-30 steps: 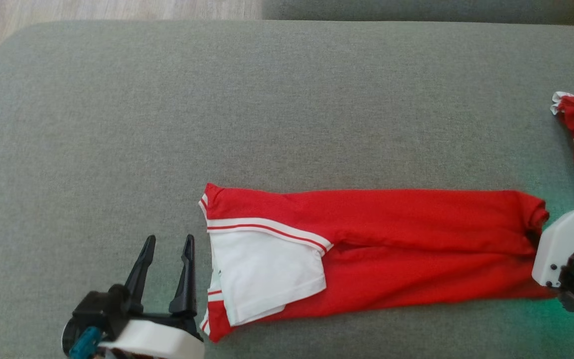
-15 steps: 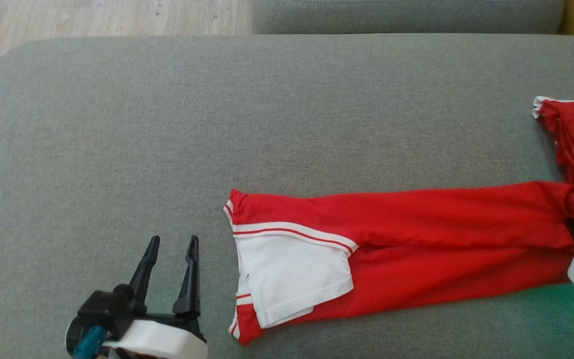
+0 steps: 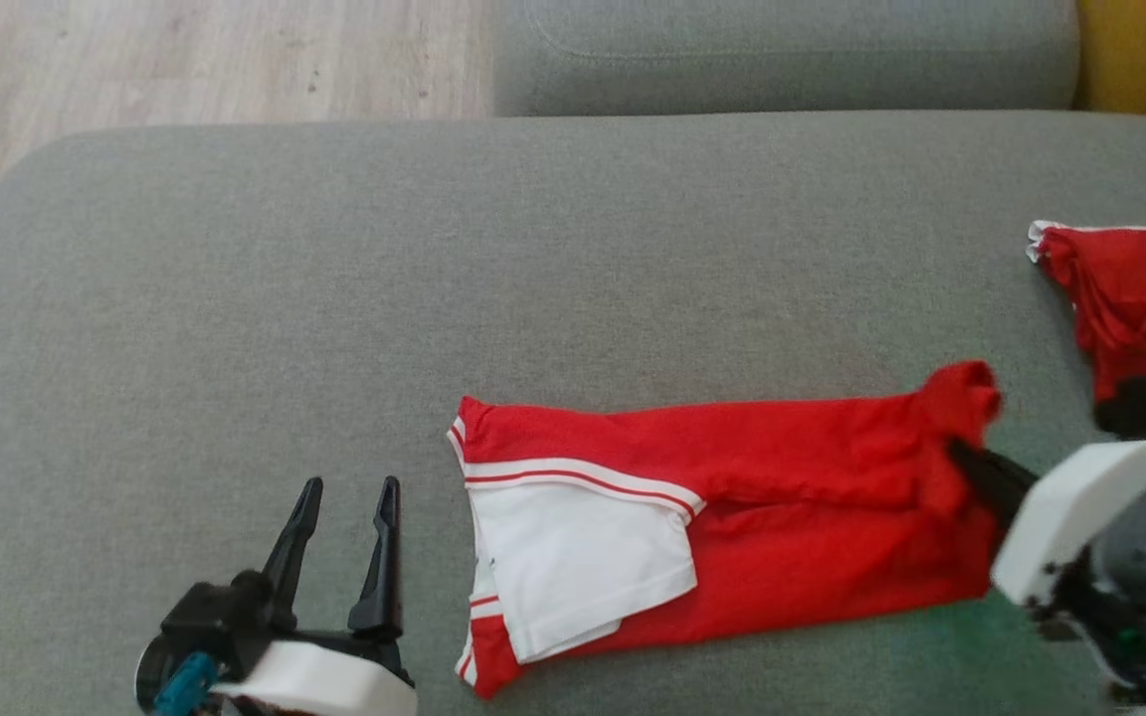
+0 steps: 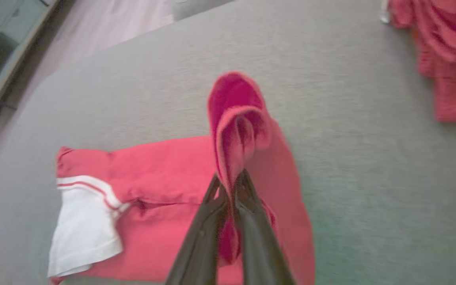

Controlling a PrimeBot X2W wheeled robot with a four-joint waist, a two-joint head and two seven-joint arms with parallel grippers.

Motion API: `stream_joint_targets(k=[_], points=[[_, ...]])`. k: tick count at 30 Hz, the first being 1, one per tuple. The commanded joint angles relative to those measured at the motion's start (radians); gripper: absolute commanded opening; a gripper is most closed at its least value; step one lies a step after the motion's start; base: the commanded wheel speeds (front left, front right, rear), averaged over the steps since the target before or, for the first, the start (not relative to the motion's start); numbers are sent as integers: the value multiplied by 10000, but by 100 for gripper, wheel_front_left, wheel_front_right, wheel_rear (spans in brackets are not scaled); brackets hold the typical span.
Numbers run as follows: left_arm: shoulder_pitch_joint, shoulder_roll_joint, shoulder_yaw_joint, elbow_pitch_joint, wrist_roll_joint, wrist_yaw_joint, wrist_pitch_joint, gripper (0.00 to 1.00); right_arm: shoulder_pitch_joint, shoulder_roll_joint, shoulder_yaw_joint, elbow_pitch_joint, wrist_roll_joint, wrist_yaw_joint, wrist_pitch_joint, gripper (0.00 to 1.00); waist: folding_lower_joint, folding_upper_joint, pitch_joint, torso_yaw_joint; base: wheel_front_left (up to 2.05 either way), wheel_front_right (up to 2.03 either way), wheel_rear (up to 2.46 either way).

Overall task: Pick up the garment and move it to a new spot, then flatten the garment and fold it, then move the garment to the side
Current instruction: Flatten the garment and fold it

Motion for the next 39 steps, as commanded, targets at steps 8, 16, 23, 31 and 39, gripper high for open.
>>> stream_joint_targets(k=[8,16,23,31,39], points=[[-223,274,247,-361,-58,1,-2,100,-500,487,2078,-508,615,67,-386,0,1,0,-272,612,0,0,0],[-255,210,129,-376,-50,-41,34,100,-1127,776,3800,706,1256,67,-1524,0,1,0,-206,1405,0,0,0],[-369,52,-23,-268,-24,-128,40,100,-1830,784,5280,2157,2132,67,-2527,0,1,0,-117,2023,0,0,0],[-472,-140,-119,-80,-10,-211,-29,100,-2789,786,6249,3990,2868,67,-3567,27,1,0,60,2398,0,0,0],[-557,-312,-167,115,-3,-266,-105,100,-3688,786,7074,4831,4207,67,-5039,100,1,0,164,2356,0,0,0]])
